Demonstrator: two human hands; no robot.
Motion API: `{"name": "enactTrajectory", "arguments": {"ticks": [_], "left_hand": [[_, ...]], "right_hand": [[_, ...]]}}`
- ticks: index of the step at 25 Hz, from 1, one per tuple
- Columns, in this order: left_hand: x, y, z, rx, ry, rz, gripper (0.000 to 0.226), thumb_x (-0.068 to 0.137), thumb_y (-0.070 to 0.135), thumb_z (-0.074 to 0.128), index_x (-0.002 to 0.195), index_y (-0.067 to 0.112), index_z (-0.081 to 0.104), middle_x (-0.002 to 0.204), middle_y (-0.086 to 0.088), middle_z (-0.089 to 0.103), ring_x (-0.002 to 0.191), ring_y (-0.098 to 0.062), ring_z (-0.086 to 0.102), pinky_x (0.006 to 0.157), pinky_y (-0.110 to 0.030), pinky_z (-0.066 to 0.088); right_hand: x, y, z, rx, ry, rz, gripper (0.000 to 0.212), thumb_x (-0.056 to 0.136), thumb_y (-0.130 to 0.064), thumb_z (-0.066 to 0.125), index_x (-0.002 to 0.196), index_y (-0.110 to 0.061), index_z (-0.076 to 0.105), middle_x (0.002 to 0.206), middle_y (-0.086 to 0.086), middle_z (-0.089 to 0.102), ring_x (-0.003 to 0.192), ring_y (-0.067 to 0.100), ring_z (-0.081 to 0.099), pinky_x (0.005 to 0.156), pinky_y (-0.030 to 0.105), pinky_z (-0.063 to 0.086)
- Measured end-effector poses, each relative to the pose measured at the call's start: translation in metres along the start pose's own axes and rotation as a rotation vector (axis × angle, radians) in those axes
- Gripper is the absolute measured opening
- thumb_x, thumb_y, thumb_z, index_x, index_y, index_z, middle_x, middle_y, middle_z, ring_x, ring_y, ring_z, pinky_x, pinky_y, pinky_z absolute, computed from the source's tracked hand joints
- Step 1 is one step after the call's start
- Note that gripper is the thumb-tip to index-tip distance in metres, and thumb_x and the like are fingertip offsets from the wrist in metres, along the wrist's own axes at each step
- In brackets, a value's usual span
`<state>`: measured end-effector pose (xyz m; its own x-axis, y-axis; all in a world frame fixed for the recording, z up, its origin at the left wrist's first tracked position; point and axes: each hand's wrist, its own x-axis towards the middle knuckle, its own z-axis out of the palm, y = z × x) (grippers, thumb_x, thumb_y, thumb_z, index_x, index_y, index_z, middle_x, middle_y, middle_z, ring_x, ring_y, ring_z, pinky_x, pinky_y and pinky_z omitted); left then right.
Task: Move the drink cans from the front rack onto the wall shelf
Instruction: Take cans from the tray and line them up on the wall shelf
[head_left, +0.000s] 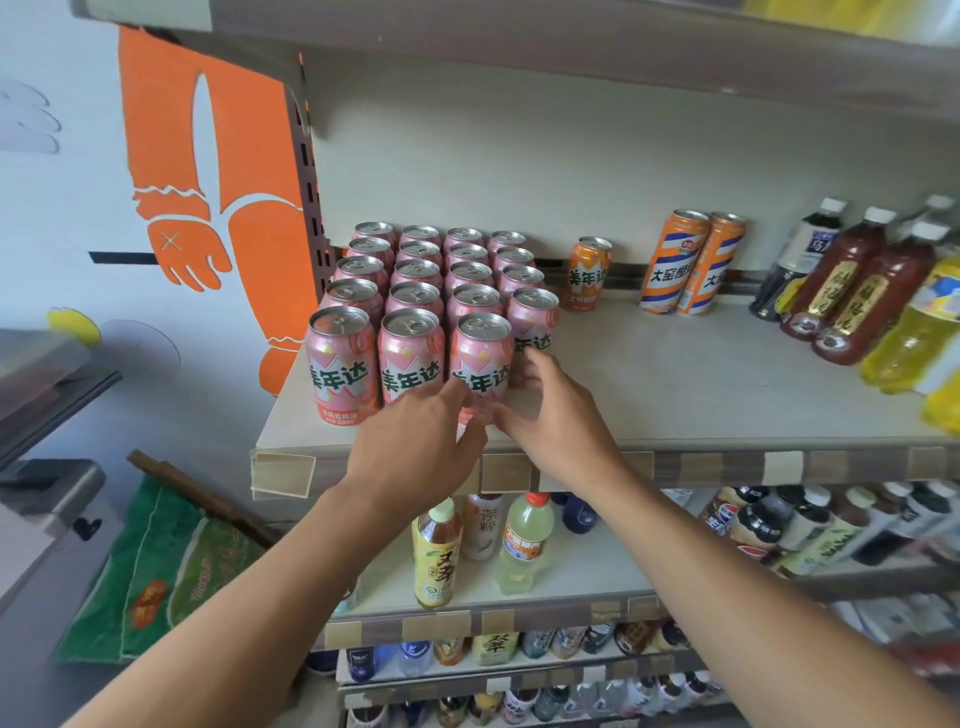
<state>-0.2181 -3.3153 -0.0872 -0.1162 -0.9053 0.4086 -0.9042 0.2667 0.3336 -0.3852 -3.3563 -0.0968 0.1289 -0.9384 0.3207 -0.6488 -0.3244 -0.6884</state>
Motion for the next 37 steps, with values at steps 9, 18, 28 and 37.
{"name": "enactTrajectory", "arguments": {"ticks": [9,18,28,37], "left_hand": [[0.023,0.118,0.054,-0.045,-0.067,0.246,0.031,0.095,0.041,0.045,0.122,0.027,0.052,0.119,0.006,0.061,0.108,-0.024,0.059,0.077,-0.035,0.046],[0.015,0.336,0.153,-0.202,-0.236,0.686,0.033,0.095,0.041,0.042,0.121,0.022,0.049,0.119,-0.003,0.057,0.111,-0.029,0.056,0.077,-0.042,0.050],[-0.083,0.562,0.237,-0.360,-0.478,1.118,0.030,0.096,0.040,0.043,0.121,0.024,0.049,0.119,0.002,0.058,0.107,-0.025,0.058,0.078,-0.039,0.049],[-0.164,0.668,0.303,-0.371,-0.651,1.301,0.033,0.096,0.044,0.043,0.125,0.029,0.049,0.119,0.005,0.061,0.105,-0.017,0.058,0.082,-0.036,0.053]], "right_hand": [[-0.086,0.076,-0.119,-0.532,0.192,0.041,0.046,0.095,-0.036,0.055,0.136,-0.015,0.053,0.130,0.003,0.058,0.121,0.021,0.052,0.093,0.035,0.046],[-0.219,0.170,-0.266,-0.795,0.289,0.435,0.043,0.095,-0.037,0.051,0.132,-0.015,0.056,0.123,0.007,0.061,0.114,0.028,0.057,0.084,0.038,0.050],[-0.410,0.263,-0.369,-0.738,0.462,1.042,0.044,0.097,-0.041,0.044,0.137,-0.022,0.048,0.132,0.005,0.055,0.116,0.027,0.057,0.087,0.041,0.051],[-0.575,0.369,-0.416,-0.287,0.574,1.580,0.031,0.093,-0.033,0.050,0.118,-0.019,0.063,0.119,0.011,0.067,0.109,0.032,0.063,0.089,0.032,0.051]]}}
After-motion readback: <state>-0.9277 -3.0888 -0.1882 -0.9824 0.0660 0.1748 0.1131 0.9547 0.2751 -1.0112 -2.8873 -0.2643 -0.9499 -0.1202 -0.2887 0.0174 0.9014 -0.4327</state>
